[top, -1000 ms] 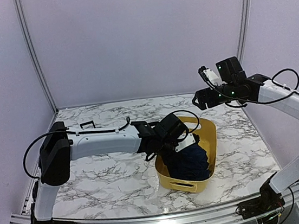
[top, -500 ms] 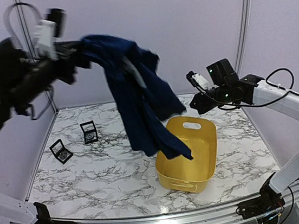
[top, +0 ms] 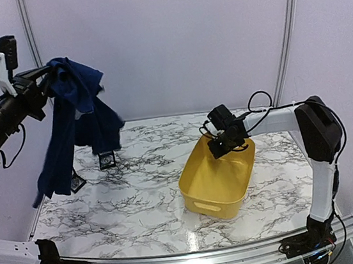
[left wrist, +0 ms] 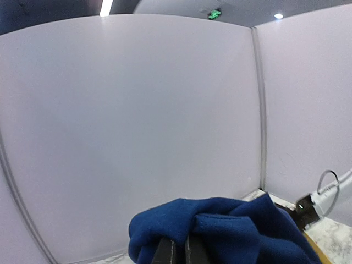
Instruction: Pin the brooch onto the clothing
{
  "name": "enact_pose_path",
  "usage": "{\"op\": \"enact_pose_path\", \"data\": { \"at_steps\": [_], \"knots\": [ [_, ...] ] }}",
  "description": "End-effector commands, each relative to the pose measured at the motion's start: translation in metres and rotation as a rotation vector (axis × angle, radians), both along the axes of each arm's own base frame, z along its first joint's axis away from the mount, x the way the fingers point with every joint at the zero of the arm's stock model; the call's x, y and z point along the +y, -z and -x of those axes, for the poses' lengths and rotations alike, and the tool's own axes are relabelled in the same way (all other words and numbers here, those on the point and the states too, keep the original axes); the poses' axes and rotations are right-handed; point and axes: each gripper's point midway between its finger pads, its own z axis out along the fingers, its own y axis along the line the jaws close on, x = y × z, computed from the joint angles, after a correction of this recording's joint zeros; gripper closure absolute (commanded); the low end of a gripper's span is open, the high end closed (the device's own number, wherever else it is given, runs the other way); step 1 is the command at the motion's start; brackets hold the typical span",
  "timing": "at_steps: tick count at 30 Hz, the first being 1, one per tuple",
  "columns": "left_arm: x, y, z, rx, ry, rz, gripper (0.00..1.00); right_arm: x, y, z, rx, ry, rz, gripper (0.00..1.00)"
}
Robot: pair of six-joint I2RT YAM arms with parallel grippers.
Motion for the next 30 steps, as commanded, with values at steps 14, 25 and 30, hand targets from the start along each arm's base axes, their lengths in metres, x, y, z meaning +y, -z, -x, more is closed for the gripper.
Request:
{"op": "enact_pose_path", "data": {
  "at_steps": [14,25,30],
  "knots": [
    [-0.055,-0.045,0.062,-0.112,0.497,0.048,1.0,-0.274,-0.056,-0.228,-0.384,0.719,0.092,1.0],
    [-0.063,-0.033,0.045,-0.091,0.428,0.007,1.0,-0.394,-0.056,-0.25,-0.398,0.71,0.397,1.0],
    [-0.081,-0.018,0.035,-0.072,0.418,-0.056,1.0,-0.408,-0.078,-0.253,-0.438,0.731,0.462,1.0]
  ]
}}
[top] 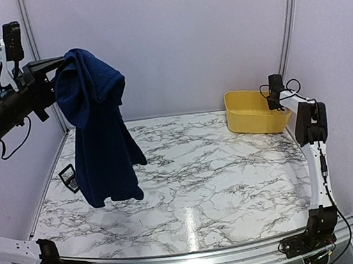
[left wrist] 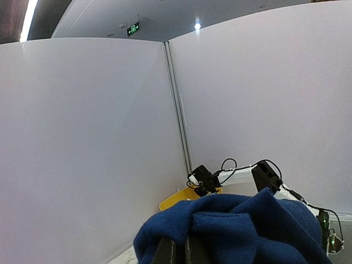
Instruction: Pin the brooch onto the clothing
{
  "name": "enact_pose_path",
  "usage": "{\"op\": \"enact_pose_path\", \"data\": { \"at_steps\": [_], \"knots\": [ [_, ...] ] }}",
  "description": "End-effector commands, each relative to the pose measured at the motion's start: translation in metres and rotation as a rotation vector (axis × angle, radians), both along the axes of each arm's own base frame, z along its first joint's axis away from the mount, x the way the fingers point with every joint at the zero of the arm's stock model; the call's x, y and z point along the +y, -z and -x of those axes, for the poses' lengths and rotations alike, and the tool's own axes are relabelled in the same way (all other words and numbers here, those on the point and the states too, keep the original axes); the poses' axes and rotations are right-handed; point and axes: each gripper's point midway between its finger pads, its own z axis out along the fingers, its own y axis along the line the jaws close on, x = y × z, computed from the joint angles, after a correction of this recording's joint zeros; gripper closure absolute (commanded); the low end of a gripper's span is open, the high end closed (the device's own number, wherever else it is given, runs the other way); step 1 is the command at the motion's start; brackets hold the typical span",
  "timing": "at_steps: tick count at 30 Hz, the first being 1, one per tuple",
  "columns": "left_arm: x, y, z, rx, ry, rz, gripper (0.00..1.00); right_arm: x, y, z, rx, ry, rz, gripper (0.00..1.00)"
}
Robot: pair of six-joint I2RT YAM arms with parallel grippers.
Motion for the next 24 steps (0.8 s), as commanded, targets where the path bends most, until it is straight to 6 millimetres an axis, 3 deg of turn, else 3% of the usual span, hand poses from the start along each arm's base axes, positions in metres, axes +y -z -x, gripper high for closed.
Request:
{"op": "enact_pose_path", "data": {
  "at_steps": [1,3,4,6,7,10,12,13,14,16,17,19,20,21,22,23,24],
  "knots": [
    [-0.009,-0.003,-0.008,-0.03,-0.028,-0.005,1.0,-0.014,-0.041,0.001,-0.022,0.04,0.105,1.0],
    [-0.012,0.0,-0.011,-0.024,-0.033,-0.015,1.0,-0.002,-0.076,-0.003,-0.093,0.001,0.061,1.0],
    [-0.013,0.001,-0.012,-0.022,-0.036,-0.018,1.0,0.014,-0.095,-0.006,-0.128,-0.053,0.031,0.97],
    [-0.015,0.004,-0.016,-0.015,-0.048,-0.025,1.0,0.052,-0.136,-0.003,-0.178,-0.16,0.022,0.79],
    [-0.017,0.006,-0.018,-0.011,-0.056,-0.029,1.0,0.074,-0.168,0.005,-0.216,-0.216,0.026,0.7],
    [-0.032,0.016,-0.028,0.006,-0.066,-0.067,1.0,0.145,-0.226,0.032,-0.284,-0.368,0.021,0.42],
    [-0.05,0.026,-0.038,0.02,-0.065,-0.112,1.0,0.177,-0.258,0.054,-0.329,-0.436,0.006,0.26],
    [-0.06,0.033,-0.046,0.031,-0.072,-0.136,1.0,0.192,-0.263,0.065,-0.332,-0.469,-0.011,0.21],
    [-0.073,0.042,-0.059,0.06,-0.081,-0.158,1.0,0.198,-0.274,0.076,-0.346,-0.482,-0.033,0.17],
    [-0.098,0.064,-0.095,0.143,-0.073,-0.197,1.0,0.213,-0.286,0.096,-0.356,-0.511,-0.085,0.04],
    [-0.11,0.077,-0.119,0.195,-0.071,-0.207,0.99,0.219,-0.29,0.106,-0.358,-0.521,-0.111,0.02],
    [-0.122,0.104,-0.179,0.285,-0.131,-0.228,0.86,0.235,-0.291,0.123,-0.343,-0.55,-0.15,0.02],
    [-0.119,0.116,-0.215,0.32,-0.197,-0.232,0.81,0.246,-0.291,0.131,-0.33,-0.568,-0.164,0.01],
    [-0.116,0.131,-0.254,0.356,-0.27,-0.239,0.68,0.256,-0.29,0.139,-0.316,-0.585,-0.176,0.02],
    [-0.111,0.144,-0.291,0.398,-0.33,-0.238,0.43,0.266,-0.288,0.147,-0.299,-0.601,-0.194,0.02],
    [-0.1,0.155,-0.328,0.439,-0.401,-0.221,0.1,0.274,-0.287,0.153,-0.283,-0.611,-0.217,0.02],
    [-0.089,0.166,-0.362,0.46,-0.477,-0.209,0.02,0.281,-0.284,0.16,-0.267,-0.619,-0.247,0.01]
  ]
}}
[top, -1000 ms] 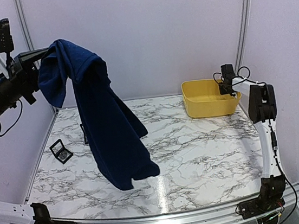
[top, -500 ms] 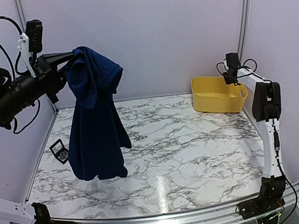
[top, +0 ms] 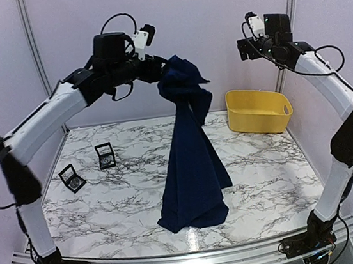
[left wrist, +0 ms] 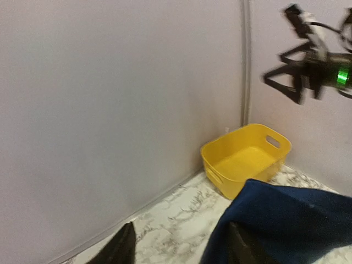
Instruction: Pin the brooch onto the clothing
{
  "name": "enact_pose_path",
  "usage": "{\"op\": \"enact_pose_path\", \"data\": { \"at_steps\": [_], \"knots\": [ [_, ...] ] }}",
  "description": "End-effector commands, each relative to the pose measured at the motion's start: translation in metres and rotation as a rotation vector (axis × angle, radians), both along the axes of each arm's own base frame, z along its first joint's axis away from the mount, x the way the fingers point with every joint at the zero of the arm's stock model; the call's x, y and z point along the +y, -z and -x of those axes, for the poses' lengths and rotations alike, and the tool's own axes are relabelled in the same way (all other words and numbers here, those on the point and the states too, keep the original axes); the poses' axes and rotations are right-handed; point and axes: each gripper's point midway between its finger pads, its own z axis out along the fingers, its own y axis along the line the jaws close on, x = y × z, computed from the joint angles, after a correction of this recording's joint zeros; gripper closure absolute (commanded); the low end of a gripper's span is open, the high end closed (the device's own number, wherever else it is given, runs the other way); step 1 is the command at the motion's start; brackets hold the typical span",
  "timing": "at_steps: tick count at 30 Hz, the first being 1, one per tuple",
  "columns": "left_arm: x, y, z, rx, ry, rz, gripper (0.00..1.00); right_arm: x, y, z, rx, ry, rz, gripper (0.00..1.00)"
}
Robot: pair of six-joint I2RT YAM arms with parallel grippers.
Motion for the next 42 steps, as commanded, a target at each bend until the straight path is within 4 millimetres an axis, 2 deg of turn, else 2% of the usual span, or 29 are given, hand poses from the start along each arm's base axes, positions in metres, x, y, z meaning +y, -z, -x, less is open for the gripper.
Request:
{"op": "enact_pose_path", "data": {
  "at_steps": [1,2,3,5,6,7,8,9,10,12,14,16,18,20,22,25,27,31,33,34,35,37,38,39,40,41,42],
  "knots": [
    [0.059,0.063,-0.143,0.153,-0.33,0.022,0.01,0.044,0.063,0.019,0.231,-0.089,-0.061,0.02],
    [0.066,0.072,-0.159,0.158,-0.373,0.026,0.01,0.049,0.069,0.025,0.261,-0.093,-0.084,0.02],
    [0.069,0.078,-0.164,0.167,-0.388,0.022,0.01,0.053,0.075,0.032,0.294,-0.098,-0.093,0.02],
    [0.061,0.092,-0.146,0.203,-0.345,-0.024,0.01,0.061,0.093,0.048,0.369,-0.092,-0.101,0.01],
    [0.055,0.12,-0.129,0.248,-0.322,-0.105,0.01,0.066,0.105,0.058,0.409,-0.088,-0.092,0.02],
    [0.052,0.116,-0.101,0.232,-0.292,-0.158,0.01,0.069,0.117,0.071,0.441,-0.084,-0.078,0.01],
    [0.044,0.144,-0.078,0.253,-0.256,-0.248,0.01,0.073,0.131,0.083,0.477,-0.082,-0.066,0.01],
    [0.037,0.141,-0.043,0.239,-0.199,-0.291,0.01,0.078,0.149,0.097,0.523,-0.085,-0.054,0.04],
    [0.029,0.156,-0.008,0.251,-0.124,-0.341,0.01,0.082,0.167,0.11,0.569,-0.086,-0.046,0.08],
    [0.01,0.189,0.065,0.3,0.085,-0.407,0.08,0.093,0.209,0.142,0.688,-0.103,-0.027,0.18],
    [0.003,0.224,0.129,0.37,0.253,-0.462,0.17,0.097,0.256,0.178,0.822,-0.098,0.006,0.27],
    [0.007,0.258,0.176,0.445,0.339,-0.51,0.18,0.101,0.292,0.212,0.923,-0.083,0.042,0.32],
    [0.015,0.291,0.207,0.491,0.388,-0.578,0.15,0.104,0.326,0.234,0.996,-0.083,0.043,0.29],
    [0.026,0.322,0.221,0.496,0.373,-0.677,0.07,0.108,0.356,0.24,1.03,-0.096,0.019,0.24],
    [0.036,0.346,0.219,0.499,0.316,-0.757,0.01,0.108,0.372,0.234,1.027,-0.077,0.026,0.2],
    [0.037,0.37,0.217,0.514,0.299,-0.787,0.01,0.111,0.389,0.221,1.025,-0.066,0.043,0.17],
    [0.034,0.384,0.219,0.511,0.311,-0.789,0.01,0.112,0.405,0.222,1.057,-0.064,0.061,0.18],
    [0.033,0.408,0.226,0.529,0.326,-0.804,0.01,0.109,0.433,0.238,1.132,-0.079,0.061,0.24],
    [0.033,0.418,0.229,0.536,0.333,-0.802,0.01,0.103,0.444,0.244,1.162,-0.076,0.057,0.34],
    [0.033,0.422,0.229,0.536,0.328,-0.8,0.02,0.101,0.446,0.243,1.168,-0.072,0.053,0.44],
    [0.033,0.424,0.229,0.538,0.327,-0.8,0.08,0.1,0.447,0.243,1.177,-0.074,0.049,0.57],
    [0.03,0.425,0.23,0.54,0.329,-0.789,0.28,0.1,0.441,0.242,1.176,-0.078,0.047,0.85],
    [0.029,0.425,0.232,0.543,0.34,-0.779,0.41,0.102,0.434,0.242,1.169,-0.085,0.041,0.95],
    [0.027,0.424,0.234,0.546,0.351,-0.764,0.59,0.104,0.425,0.241,1.161,-0.096,0.034,1.0],
    [0.026,0.422,0.232,0.537,0.343,-0.752,0.86,0.107,0.414,0.238,1.144,-0.11,0.027,1.0],
    [0.027,0.418,0.226,0.519,0.31,-0.737,1.0,0.109,0.399,0.235,1.124,-0.124,0.018,1.0],
    [0.029,0.411,0.22,0.497,0.271,-0.722,1.0,0.113,0.38,0.23,1.094,-0.141,0.009,1.0]
  ]
}}
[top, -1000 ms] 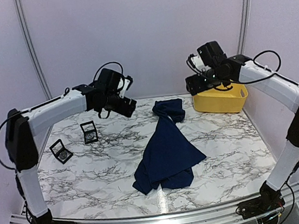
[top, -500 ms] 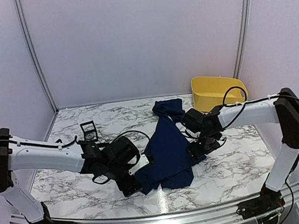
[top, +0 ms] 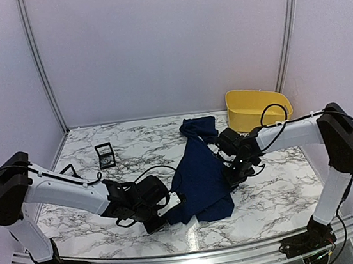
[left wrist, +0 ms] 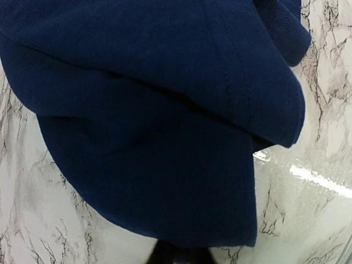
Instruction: Pin the brooch onto the clothing
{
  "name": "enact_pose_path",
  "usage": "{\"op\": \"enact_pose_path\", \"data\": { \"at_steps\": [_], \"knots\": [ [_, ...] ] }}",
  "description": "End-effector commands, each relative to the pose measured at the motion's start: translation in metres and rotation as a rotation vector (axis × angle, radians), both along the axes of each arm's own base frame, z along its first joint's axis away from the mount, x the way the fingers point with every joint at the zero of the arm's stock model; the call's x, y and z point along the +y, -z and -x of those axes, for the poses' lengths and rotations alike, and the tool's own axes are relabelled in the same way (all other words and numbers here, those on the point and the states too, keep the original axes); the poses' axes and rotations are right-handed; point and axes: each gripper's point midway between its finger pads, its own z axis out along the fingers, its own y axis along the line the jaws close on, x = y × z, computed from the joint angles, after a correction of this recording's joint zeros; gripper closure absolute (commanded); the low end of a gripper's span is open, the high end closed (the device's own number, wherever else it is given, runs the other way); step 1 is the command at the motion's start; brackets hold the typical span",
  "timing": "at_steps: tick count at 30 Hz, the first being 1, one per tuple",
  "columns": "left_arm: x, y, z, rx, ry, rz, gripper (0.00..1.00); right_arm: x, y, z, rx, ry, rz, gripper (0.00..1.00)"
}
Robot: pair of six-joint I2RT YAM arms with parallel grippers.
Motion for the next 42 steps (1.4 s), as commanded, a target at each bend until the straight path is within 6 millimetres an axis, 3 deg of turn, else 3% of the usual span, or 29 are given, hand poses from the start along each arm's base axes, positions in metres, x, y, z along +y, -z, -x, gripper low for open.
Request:
{"op": "enact_pose_path", "data": {
  "at_steps": [1,4,7,9,10,13,15,17,20,22,24,27,29,31,33,35,38,39,42],
  "knots": [
    [0.001,-0.022,-0.02,-0.115,-0.088,0.061,1.0,0.007,-0.063,-0.008,-0.056,-0.03,-0.052,1.0],
    [0.014,-0.091,-0.046,-0.286,-0.208,0.122,1.0,0.017,-0.147,-0.017,-0.196,-0.094,-0.115,1.0],
    [0.033,-0.187,-0.051,-0.409,-0.279,0.261,1.0,0.039,-0.248,-0.001,-0.377,-0.259,-0.253,1.0],
    [0.043,-0.252,-0.033,-0.46,-0.233,0.423,1.0,0.049,-0.313,0.023,-0.478,-0.374,-0.399,1.0],
    [0.053,-0.294,-0.016,-0.5,-0.182,0.539,1.0,0.052,-0.355,0.041,-0.552,-0.443,-0.496,1.0],
    [0.082,-0.379,0.018,-0.587,-0.12,0.791,1.0,0.049,-0.436,0.084,-0.728,-0.58,-0.701,1.0],
    [0.101,-0.418,0.027,-0.629,-0.128,0.889,1.0,0.039,-0.477,0.103,-0.841,-0.62,-0.784,1.0],
    [0.115,-0.445,0.026,-0.68,-0.157,0.928,1.0,0.028,-0.507,0.112,-0.947,-0.622,-0.82,1.0],
    [0.133,-0.481,0.008,-0.804,-0.286,0.915,1.0,0.015,-0.548,0.11,-1.105,-0.57,-0.848,1.0],
    [0.142,-0.499,-0.009,-0.921,-0.401,0.862,1.0,0.006,-0.563,0.091,-1.182,-0.461,-0.81,1.0],
    [0.146,-0.508,-0.029,-0.992,-0.491,0.8,1.0,-0.007,-0.564,0.053,-1.229,-0.284,-0.689,1.0],
    [0.144,-0.498,-0.057,-0.966,-0.542,0.775,1.0,-0.011,-0.547,0.0,-1.227,-0.16,-0.518,1.0],
    [0.144,-0.491,-0.075,-0.974,-0.588,0.719,1.0,-0.011,-0.538,-0.027,-1.2,-0.131,-0.496,1.0],
    [0.139,-0.479,-0.095,-0.957,-0.621,0.677,1.0,-0.012,-0.522,-0.056,-1.171,-0.101,-0.459,1.0],
    [0.128,-0.456,-0.121,-0.901,-0.646,0.657,1.0,-0.014,-0.49,-0.088,-1.122,-0.035,-0.407,1.0],
    [0.115,-0.416,-0.156,-0.807,-0.662,0.625,1.0,-0.016,-0.444,-0.12,-1.053,0.02,-0.384,1.0],
    [0.096,-0.341,-0.223,-0.652,-0.708,0.539,1.0,-0.02,-0.348,-0.172,-0.921,0.105,-0.356,1.0],
    [0.084,-0.296,-0.253,-0.591,-0.725,0.464,1.0,-0.023,-0.323,-0.189,-0.895,0.133,-0.332,1.0],
    [0.065,-0.217,-0.318,-0.515,-0.78,0.336,1.0,-0.025,-0.256,-0.239,-0.824,0.191,-0.237,1.0]
  ]
}}
